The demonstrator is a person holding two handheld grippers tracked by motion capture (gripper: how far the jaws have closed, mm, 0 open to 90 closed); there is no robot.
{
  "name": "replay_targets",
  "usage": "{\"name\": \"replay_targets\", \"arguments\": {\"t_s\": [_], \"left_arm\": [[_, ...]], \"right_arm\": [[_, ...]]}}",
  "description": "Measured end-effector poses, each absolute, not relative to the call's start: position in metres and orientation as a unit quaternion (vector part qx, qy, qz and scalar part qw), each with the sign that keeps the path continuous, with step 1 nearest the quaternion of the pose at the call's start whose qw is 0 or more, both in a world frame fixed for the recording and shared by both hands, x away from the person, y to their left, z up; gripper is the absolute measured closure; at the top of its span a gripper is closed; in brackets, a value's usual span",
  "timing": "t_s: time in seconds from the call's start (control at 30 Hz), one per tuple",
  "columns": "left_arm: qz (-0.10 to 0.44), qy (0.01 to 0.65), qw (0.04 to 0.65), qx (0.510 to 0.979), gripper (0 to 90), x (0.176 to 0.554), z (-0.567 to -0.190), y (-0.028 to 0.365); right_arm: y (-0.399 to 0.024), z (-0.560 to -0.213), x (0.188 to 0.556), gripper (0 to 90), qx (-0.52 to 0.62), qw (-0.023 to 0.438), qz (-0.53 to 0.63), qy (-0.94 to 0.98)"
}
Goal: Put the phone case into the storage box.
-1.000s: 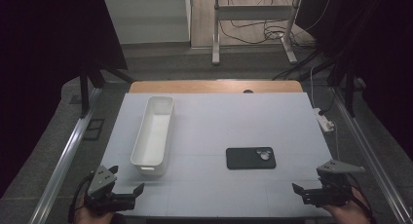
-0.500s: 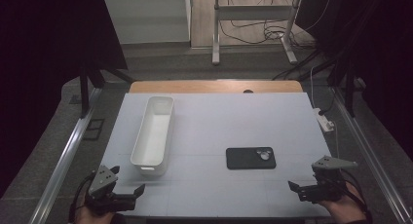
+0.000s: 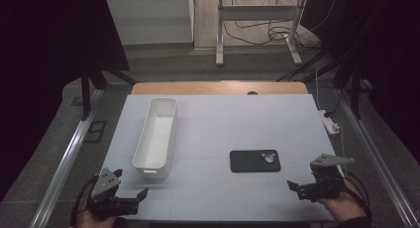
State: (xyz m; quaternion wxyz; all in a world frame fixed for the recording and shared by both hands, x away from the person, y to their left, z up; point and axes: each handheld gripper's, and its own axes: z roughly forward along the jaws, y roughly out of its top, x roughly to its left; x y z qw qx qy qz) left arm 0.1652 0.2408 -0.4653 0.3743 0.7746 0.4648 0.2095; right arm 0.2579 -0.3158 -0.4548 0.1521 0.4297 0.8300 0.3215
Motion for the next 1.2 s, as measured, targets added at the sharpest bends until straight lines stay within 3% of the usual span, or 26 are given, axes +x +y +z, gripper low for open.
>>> {"name": "replay_targets", "arguments": {"t_s": [1.2], "left_arm": [[0.208, 0.465, 0.375, 0.775, 0.0, 0.166, -0.466, 0.241]], "right_arm": [[-0.272, -0.461, 0.304, 0.0, 0.407, 0.138, 0.303, 0.851]]}}
